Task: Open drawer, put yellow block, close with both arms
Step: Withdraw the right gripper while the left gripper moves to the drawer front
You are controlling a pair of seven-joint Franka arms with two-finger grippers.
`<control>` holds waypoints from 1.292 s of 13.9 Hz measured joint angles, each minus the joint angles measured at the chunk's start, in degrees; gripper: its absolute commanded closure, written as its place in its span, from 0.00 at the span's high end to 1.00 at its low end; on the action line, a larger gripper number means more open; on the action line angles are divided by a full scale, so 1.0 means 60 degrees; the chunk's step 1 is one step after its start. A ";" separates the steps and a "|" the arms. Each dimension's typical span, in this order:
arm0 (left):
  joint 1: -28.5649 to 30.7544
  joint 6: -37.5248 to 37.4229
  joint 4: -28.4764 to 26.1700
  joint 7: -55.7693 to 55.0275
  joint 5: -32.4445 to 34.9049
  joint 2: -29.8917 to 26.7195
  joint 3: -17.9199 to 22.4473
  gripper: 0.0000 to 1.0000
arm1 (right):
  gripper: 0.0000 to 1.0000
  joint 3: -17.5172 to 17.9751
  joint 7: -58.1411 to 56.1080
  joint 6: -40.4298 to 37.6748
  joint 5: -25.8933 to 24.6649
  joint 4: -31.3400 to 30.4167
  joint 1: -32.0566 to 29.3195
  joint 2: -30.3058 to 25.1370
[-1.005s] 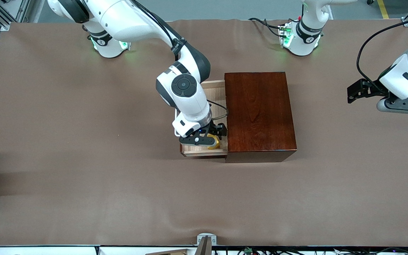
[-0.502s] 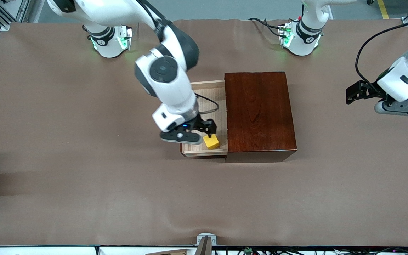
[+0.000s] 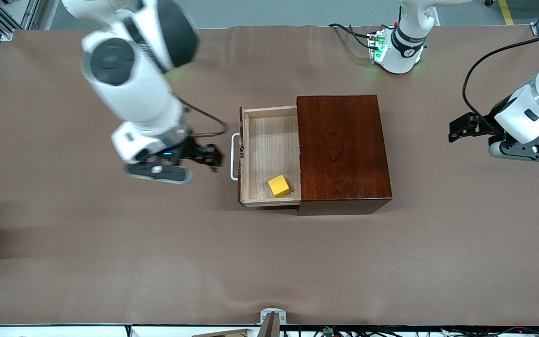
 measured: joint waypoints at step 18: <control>-0.3409 0.0109 0.0647 -0.9773 -0.0167 0.1698 -0.0713 1.00 | 1.00 -0.0035 -0.5816 -0.0856 -0.0001 -0.1495 -0.4666 -0.1765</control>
